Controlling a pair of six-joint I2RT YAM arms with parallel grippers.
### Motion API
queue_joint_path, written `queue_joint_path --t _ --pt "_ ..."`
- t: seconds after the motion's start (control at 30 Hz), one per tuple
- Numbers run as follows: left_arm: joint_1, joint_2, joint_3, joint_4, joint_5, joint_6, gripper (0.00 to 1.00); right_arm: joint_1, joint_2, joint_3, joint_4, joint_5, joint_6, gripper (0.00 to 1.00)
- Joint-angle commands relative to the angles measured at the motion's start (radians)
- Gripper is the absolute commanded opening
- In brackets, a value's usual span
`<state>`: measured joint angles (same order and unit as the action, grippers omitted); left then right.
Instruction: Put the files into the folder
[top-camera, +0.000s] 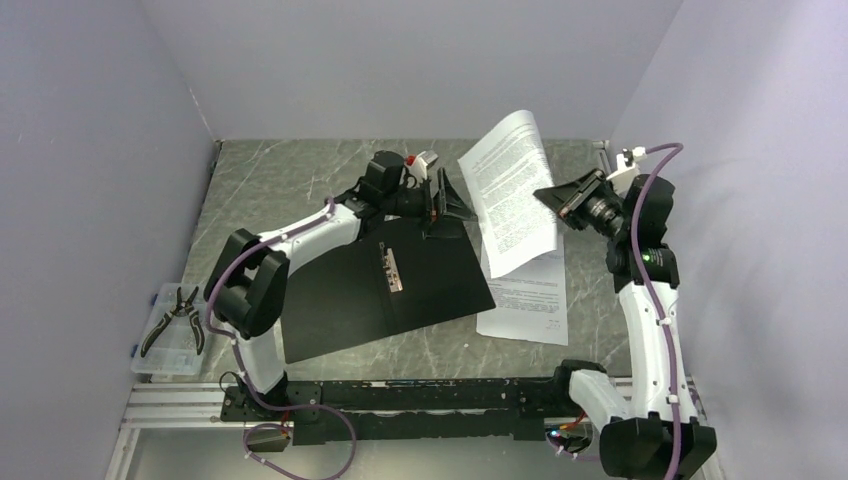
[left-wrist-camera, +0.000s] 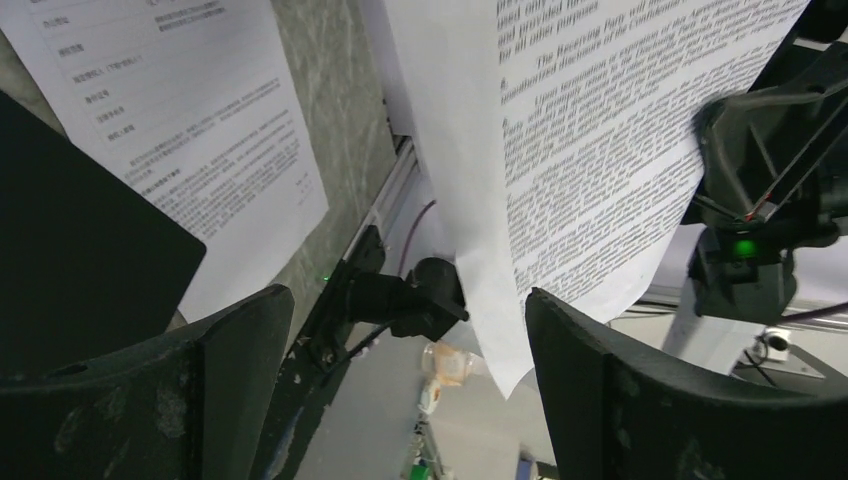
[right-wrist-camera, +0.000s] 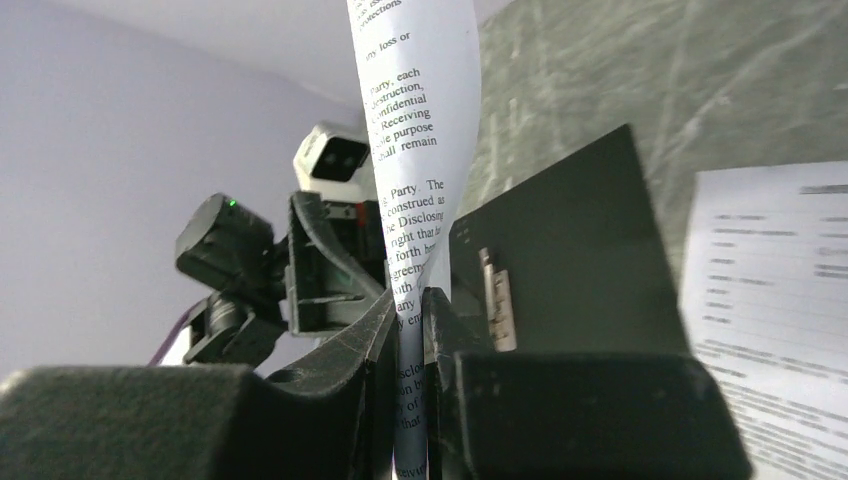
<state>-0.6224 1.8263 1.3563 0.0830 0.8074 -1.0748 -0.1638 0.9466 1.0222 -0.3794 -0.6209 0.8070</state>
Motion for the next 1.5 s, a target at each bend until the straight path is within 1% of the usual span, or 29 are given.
queue_joint_path --t 0.0,0.07,0.1,0.2,0.3,0.37,0.47,0.67,0.83,0.93,0.97,1.0,1.03,1.1,1.13,1.23,1.27,1.37,1.47 --pt "0.007 -0.122 -0.083 0.271 0.034 -0.148 0.93 0.102 -0.01 0.049 0.126 0.008 0.099 0.17" --pt "0.007 -0.151 -0.128 0.339 0.021 -0.189 0.93 0.151 -0.004 0.052 0.15 0.031 0.117 0.17" --pt "0.007 -0.165 -0.156 0.383 0.013 -0.216 0.93 0.194 -0.003 0.052 0.161 0.042 0.126 0.17" --pt "0.007 -0.202 -0.241 0.531 -0.008 -0.304 0.93 0.262 0.005 0.05 0.185 0.076 0.143 0.17" --pt "0.009 -0.24 -0.297 0.6 -0.026 -0.341 0.93 0.309 0.006 0.045 0.198 0.11 0.151 0.17" --pt "0.009 -0.269 -0.324 0.615 -0.038 -0.346 0.93 0.333 0.005 0.039 0.206 0.129 0.158 0.17" --pt "0.009 -0.314 -0.351 0.587 -0.05 -0.335 0.92 0.357 0.0 0.034 0.203 0.162 0.156 0.17" --pt "0.009 -0.4 -0.382 0.518 -0.079 -0.296 0.83 0.37 -0.019 0.0 0.217 0.182 0.172 0.17" --pt "0.009 -0.425 -0.388 0.526 -0.084 -0.3 0.72 0.384 -0.031 -0.014 0.224 0.2 0.187 0.17" --pt "0.009 -0.428 -0.385 0.53 -0.084 -0.301 0.57 0.388 -0.042 -0.022 0.221 0.211 0.191 0.17" --pt "0.009 -0.429 -0.384 0.53 -0.085 -0.3 0.55 0.388 -0.046 -0.024 0.221 0.214 0.193 0.17" --pt "0.009 -0.43 -0.382 0.528 -0.084 -0.299 0.5 0.388 -0.052 -0.027 0.22 0.217 0.193 0.17" --pt "0.009 -0.43 -0.38 0.524 -0.083 -0.295 0.42 0.39 -0.055 -0.029 0.22 0.217 0.194 0.17" --pt "0.009 -0.433 -0.375 0.513 -0.085 -0.289 0.31 0.391 -0.061 -0.031 0.217 0.218 0.193 0.17" --pt "0.009 -0.434 -0.374 0.506 -0.086 -0.284 0.26 0.391 -0.065 -0.033 0.216 0.218 0.193 0.17" --pt "0.009 -0.441 -0.373 0.49 -0.091 -0.277 0.05 0.392 -0.075 -0.034 0.209 0.219 0.186 0.18" --pt "0.009 -0.443 -0.372 0.489 -0.09 -0.275 0.03 0.392 -0.077 -0.035 0.207 0.218 0.183 0.18" --pt "0.009 -0.452 -0.367 0.471 -0.09 -0.261 0.03 0.392 -0.089 -0.044 0.207 0.21 0.173 0.21" --pt "0.009 -0.462 -0.348 0.443 -0.074 -0.238 0.03 0.392 -0.091 -0.058 0.214 0.196 0.152 0.3"
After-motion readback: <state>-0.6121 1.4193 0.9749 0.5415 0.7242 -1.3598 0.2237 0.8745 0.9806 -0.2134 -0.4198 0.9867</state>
